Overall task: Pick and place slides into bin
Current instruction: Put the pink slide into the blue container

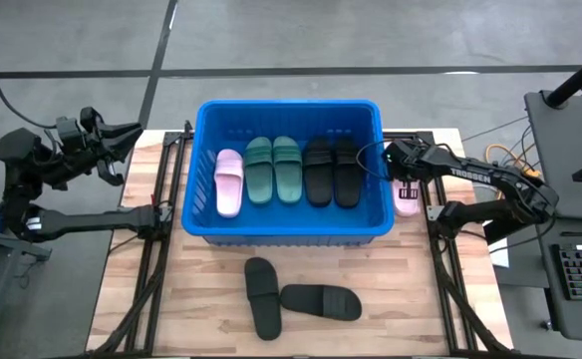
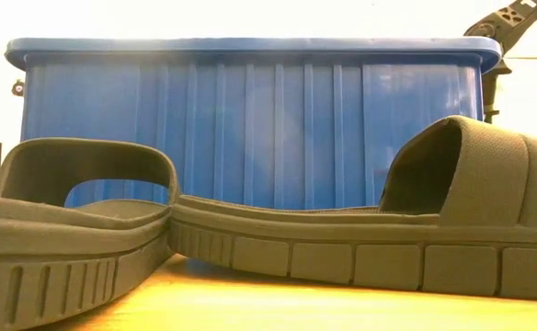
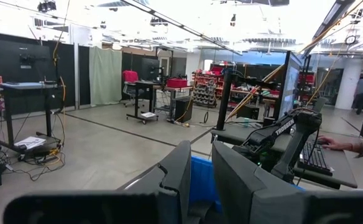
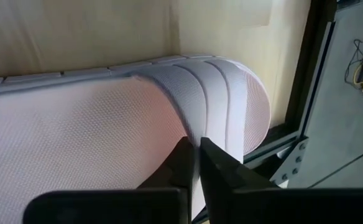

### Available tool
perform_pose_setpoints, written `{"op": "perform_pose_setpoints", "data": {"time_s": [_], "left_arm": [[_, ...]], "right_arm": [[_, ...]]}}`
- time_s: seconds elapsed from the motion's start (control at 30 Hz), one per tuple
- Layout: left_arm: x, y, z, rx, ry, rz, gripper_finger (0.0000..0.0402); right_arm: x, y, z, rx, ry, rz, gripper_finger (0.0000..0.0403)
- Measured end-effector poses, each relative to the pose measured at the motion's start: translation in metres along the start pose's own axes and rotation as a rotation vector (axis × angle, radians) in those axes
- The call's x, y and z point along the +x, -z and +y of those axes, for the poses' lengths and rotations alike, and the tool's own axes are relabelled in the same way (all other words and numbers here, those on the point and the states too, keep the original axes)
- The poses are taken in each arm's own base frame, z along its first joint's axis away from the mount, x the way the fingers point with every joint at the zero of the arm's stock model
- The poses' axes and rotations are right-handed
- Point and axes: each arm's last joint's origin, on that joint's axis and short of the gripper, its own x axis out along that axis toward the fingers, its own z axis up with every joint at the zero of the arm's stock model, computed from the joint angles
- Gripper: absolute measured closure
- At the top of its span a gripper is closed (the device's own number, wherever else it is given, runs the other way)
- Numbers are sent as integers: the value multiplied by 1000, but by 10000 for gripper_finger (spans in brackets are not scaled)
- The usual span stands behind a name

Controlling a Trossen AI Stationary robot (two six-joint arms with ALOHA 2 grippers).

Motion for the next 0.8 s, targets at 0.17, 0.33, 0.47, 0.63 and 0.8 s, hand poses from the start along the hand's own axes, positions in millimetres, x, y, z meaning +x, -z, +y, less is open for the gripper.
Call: {"op": "perform_pose_setpoints", "data": {"time_s": [0.17, 0.33, 0.47, 0.63, 0.8], "left_arm": [[0, 0, 0, 0, 0, 0, 349], [0, 0, 0, 0, 0, 0, 349], [0, 0, 0, 0, 0, -1, 349], [0, 0, 0, 1, 0, -1, 349], [0, 0, 0, 1, 0, -1, 349]], "right_arm": [[-8, 3, -3, 27, 2, -8, 393], [-26, 10, -8, 90, 10, -12, 394], [-40, 18, -10, 162, 28, -33, 394], [-57, 30, -10, 218, 52, -39, 395], [-76, 41, -14, 282, 88, -67, 395]]}}
